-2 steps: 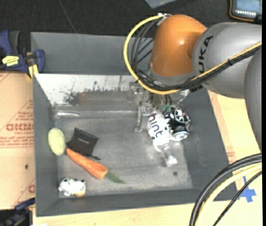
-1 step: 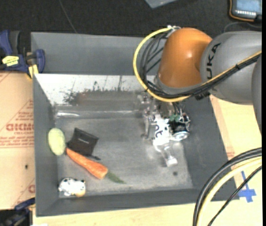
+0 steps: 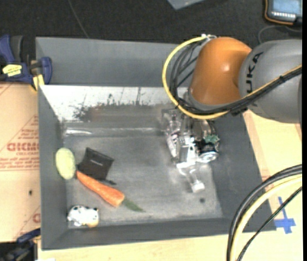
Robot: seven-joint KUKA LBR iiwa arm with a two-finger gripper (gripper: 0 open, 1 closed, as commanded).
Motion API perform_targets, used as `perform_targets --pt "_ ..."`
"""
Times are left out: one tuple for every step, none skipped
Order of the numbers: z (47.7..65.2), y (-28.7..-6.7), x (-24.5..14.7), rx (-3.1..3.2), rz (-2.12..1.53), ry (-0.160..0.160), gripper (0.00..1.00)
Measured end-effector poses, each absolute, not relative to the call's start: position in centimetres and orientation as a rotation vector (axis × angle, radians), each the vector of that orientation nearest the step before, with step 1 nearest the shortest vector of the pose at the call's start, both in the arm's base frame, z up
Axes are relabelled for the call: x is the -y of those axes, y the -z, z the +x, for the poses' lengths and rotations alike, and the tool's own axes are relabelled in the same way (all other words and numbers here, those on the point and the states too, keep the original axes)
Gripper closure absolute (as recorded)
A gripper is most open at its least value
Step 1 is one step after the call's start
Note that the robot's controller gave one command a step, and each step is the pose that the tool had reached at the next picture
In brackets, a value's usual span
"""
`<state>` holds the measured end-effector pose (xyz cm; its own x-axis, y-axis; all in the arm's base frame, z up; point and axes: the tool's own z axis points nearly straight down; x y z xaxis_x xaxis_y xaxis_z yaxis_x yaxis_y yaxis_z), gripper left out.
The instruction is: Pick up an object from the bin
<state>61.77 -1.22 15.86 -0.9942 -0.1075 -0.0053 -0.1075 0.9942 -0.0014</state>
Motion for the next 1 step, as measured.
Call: perform_targets --pt "63.0 -17.98 0.87 -3.134 -0.028 -0.002 0.0"
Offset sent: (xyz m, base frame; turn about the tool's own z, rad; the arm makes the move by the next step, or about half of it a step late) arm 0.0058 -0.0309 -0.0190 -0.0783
